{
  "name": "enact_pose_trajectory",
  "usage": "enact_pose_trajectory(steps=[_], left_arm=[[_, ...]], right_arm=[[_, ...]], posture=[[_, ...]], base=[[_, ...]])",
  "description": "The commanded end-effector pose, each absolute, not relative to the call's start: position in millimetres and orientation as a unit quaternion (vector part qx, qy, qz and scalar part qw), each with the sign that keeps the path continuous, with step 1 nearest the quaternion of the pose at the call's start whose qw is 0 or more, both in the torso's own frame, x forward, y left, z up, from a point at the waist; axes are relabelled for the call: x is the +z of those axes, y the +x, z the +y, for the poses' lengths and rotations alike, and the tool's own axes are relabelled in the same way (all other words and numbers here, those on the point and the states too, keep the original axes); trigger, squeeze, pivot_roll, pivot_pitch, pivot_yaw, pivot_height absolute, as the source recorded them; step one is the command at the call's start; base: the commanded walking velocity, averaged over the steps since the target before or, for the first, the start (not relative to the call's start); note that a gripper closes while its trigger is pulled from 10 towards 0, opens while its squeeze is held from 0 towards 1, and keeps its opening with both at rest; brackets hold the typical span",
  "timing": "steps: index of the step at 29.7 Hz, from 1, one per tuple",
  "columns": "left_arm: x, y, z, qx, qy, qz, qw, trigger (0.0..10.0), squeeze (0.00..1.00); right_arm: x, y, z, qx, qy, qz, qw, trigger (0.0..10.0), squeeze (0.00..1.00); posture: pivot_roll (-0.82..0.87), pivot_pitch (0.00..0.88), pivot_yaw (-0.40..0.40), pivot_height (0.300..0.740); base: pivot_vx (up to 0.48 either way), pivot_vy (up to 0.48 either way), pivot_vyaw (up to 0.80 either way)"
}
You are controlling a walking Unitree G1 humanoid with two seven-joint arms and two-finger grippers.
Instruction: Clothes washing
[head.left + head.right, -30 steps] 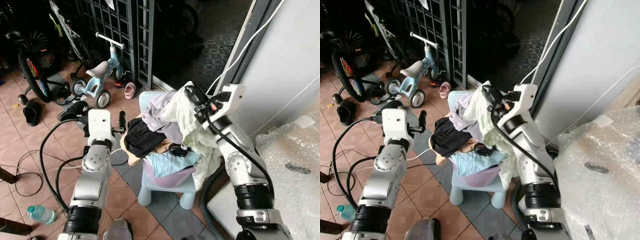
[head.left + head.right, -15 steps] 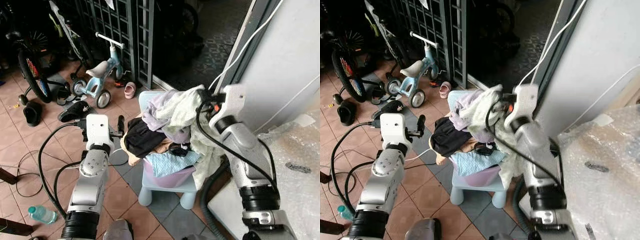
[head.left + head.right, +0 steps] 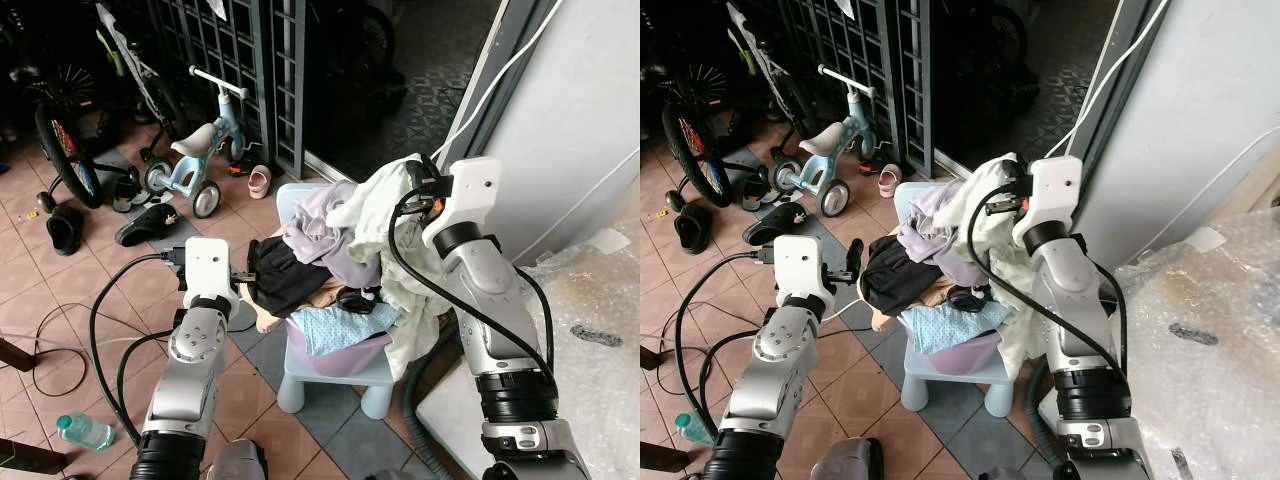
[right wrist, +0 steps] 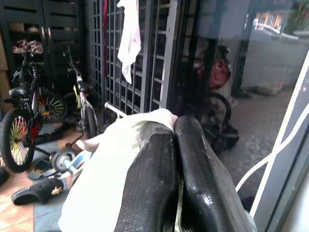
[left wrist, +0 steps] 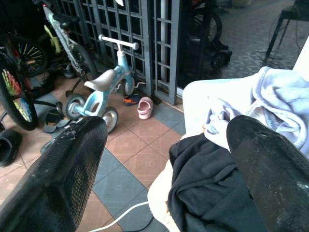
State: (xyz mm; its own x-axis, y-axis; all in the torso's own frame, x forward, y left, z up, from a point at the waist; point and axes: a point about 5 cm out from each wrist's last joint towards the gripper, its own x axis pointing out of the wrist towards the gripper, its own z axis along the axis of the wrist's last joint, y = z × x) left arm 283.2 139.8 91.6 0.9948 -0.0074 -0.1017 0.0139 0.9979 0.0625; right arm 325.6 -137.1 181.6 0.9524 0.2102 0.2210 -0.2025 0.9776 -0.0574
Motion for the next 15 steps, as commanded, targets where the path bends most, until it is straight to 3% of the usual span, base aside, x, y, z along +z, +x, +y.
enact_pose_trajectory(steps=[1, 2, 3, 4, 5, 8, 15], left_arm=[[98, 286, 139, -0.009, 0.036, 0.038, 0.999, 10.0, 0.00], [98, 286, 139, -0.009, 0.035, 0.038, 0.999, 10.0, 0.00], [98, 286, 139, -0.010, 0.035, 0.039, 0.999, 10.0, 0.00], [98, 286, 139, -0.010, 0.035, 0.039, 0.999, 10.0, 0.00], [97, 286, 138, -0.011, 0.035, 0.039, 0.999, 10.0, 0.00], [98, 286, 137, -0.013, 0.034, 0.039, 0.999, 10.0, 0.00], [98, 287, 136, -0.015, 0.036, 0.040, 0.998, 10.0, 0.00]], right_arm=[[193, 330, -145, 0.075, -0.037, -0.135, 0.987, 0.9, 0.00], [194, 331, -148, 0.065, -0.039, -0.132, 0.988, 2.2, 0.00], [193, 333, -154, 0.046, -0.045, -0.125, 0.990, 6.7, 0.00], [193, 333, -155, 0.043, -0.046, -0.124, 0.990, 6.7, 0.00], [192, 334, -156, 0.039, -0.044, -0.121, 0.991, 10.0, 0.00], [189, 333, -160, 0.028, -0.043, -0.116, 0.992, 10.0, 0.00], [190, 333, -161, 0.013, -0.050, -0.121, 0.991, 10.0, 0.00]], posture=[[-0.04, 0.000, -0.003, 0.740], [-0.04, 0.000, -0.003, 0.740], [-0.05, 0.000, -0.002, 0.740], [-0.05, 0.000, -0.002, 0.740], [-0.05, 0.000, -0.002, 0.740], [-0.05, 0.000, 0.001, 0.740], [-0.06, 0.000, 0.005, 0.740]], base=[[0.000, 0.000, 0.00], [0.240, 0.000, 0.00], [0.000, 0.000, 0.00], [0.000, 0.000, 0.00], [0.000, 0.000, -0.53], [0.241, -0.249, -0.75], [0.000, -0.269, -0.77]])
